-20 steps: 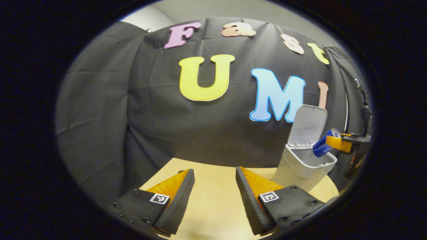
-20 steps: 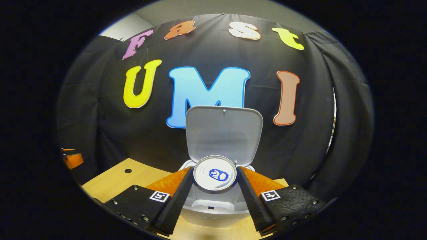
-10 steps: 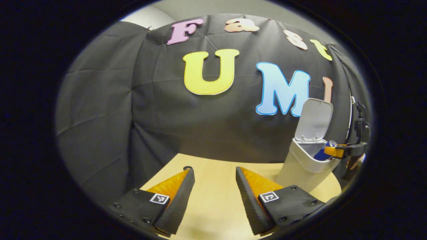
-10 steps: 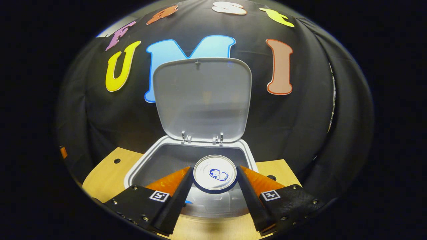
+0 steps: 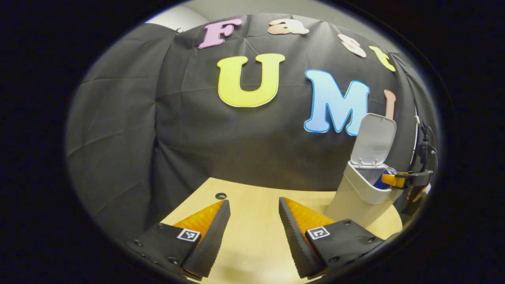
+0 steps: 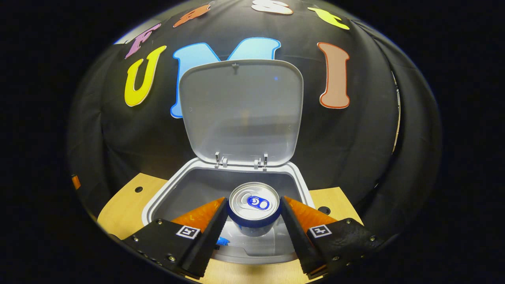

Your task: Press the lid of the desktop garbage bin to open it, pick up the crumpled paper on the desktop and throw it into the bin, then pick up the pop can on the desktop and drop it into the bin, and finally close the garbage bin lid.

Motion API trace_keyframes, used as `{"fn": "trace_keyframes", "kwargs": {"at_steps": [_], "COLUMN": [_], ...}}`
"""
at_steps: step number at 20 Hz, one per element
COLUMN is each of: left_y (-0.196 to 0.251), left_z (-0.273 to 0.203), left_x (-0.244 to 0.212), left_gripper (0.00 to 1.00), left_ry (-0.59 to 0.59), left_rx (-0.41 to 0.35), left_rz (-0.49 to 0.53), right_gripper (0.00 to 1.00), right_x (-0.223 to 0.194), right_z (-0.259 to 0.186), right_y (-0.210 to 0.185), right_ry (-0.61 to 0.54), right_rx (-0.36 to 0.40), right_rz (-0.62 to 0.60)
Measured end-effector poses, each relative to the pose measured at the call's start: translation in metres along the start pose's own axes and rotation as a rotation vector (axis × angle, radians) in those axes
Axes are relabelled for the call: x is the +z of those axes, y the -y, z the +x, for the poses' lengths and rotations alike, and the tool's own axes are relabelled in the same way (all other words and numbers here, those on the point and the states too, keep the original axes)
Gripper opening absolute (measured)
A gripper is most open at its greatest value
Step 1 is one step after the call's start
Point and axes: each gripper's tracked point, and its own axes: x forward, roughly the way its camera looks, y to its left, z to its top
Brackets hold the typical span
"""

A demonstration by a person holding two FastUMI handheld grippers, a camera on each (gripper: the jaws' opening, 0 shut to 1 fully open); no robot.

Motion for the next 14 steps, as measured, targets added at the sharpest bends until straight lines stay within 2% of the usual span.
{"fn": "trace_keyframes", "kwargs": {"at_steps": [14], "left_y": [0.006], "left_z": [0.003], "left_x": [-0.003], "left_gripper": [0.82], "left_ry": [-0.011], "left_rx": [-0.027], "left_rz": [0.0], "right_gripper": [0.86], "right_x": [0.029], "right_z": [-0.012], "right_y": [-0.004], "right_ry": [0.061], "right_rx": [-0.009], "right_rz": [-0.002]}}
